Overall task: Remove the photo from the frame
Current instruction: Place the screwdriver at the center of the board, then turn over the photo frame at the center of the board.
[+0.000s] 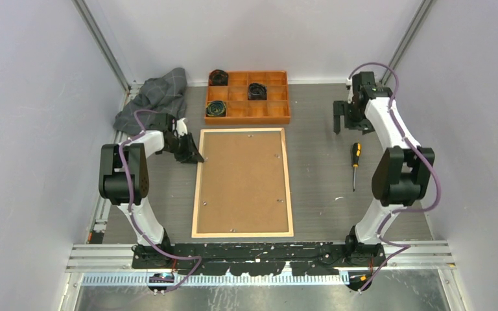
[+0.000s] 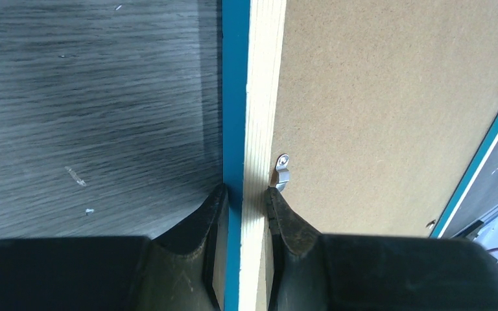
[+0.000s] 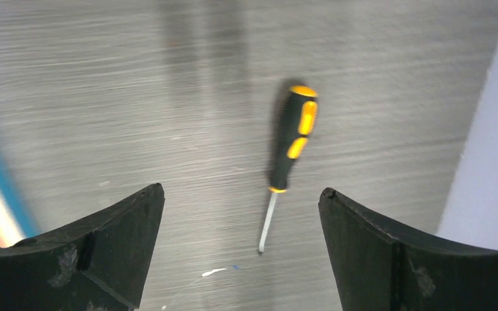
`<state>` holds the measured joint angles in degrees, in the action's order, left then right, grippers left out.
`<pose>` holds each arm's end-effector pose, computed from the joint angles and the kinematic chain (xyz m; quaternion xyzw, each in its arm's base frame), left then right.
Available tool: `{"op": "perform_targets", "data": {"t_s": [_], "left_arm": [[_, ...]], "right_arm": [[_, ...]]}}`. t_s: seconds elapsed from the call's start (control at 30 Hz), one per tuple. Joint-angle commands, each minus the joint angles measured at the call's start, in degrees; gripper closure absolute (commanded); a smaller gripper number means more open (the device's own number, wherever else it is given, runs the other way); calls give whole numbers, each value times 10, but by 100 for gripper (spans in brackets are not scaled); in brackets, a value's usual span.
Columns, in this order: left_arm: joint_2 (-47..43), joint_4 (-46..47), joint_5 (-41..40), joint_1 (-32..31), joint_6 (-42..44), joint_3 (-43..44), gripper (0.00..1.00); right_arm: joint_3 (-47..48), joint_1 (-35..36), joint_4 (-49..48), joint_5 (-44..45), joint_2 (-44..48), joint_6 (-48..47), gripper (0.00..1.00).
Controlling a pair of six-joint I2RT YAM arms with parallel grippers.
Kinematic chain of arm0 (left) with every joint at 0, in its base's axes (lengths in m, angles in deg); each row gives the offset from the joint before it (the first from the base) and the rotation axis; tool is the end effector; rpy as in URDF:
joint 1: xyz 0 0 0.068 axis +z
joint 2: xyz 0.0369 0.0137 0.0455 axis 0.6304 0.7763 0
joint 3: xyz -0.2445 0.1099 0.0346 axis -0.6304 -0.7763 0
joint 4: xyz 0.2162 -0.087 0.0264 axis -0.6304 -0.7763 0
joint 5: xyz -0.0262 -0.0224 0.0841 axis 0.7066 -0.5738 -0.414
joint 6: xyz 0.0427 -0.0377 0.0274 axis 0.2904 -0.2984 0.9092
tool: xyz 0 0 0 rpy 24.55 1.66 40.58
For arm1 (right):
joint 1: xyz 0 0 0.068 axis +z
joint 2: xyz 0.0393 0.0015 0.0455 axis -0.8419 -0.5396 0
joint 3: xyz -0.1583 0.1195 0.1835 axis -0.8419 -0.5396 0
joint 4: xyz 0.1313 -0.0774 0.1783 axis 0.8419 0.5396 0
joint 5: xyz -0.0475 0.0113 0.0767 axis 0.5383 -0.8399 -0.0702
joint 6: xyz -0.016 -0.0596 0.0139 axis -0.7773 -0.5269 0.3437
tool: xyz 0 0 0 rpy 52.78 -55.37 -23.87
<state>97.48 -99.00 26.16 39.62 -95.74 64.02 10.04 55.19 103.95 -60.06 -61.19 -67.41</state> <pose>0.3343 -0.0204 0.1580 -0.0857 0.9461 -0.2684 0.1595 0.3581 -0.0217 0.2569 0.0173 0.9798 -0.0902 0.1774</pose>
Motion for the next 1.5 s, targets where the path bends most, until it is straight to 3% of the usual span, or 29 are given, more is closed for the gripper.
{"op": "perform_targets", "data": {"t_s": [0.0,0.1,0.27,0.43,0.63,0.73,0.8,0.97,1.1,1.23,1.47], "left_arm": [[-19,-21,-7,10,15,4,100],[-13,-34,-12,10,25,15,96],[-22,-63,-16,10,40,34,54],[-74,-78,-30,11,55,39,32],[-194,-95,21,0,158,38,24],[-289,-124,43,-83,292,11,21],[-345,-136,8,-161,366,-20,16],[-420,-131,-98,-389,434,-90,8],[-390,-127,-222,-545,469,-93,8],[-335,-128,-305,-659,508,-68,7],[-221,-138,-299,-760,450,-25,8]], "right_arm": [[-35,52,-71,-147,95,19,6],[-61,92,-97,-196,121,19,5],[-90,105,-111,-284,126,6,5],[-126,105,-127,-318,131,-29,5],[-129,103,-121,-327,145,-52,5],[-130,90,-115,-335,154,-64,5],[-131,74,-113,-352,161,-64,5],[-136,2,-124,-413,180,-19,5],[-154,-23,-118,-422,192,-4,5],[-180,-27,-124,-426,216,-4,5],[-206,-64,-149,-441,225,-8,5]]}}
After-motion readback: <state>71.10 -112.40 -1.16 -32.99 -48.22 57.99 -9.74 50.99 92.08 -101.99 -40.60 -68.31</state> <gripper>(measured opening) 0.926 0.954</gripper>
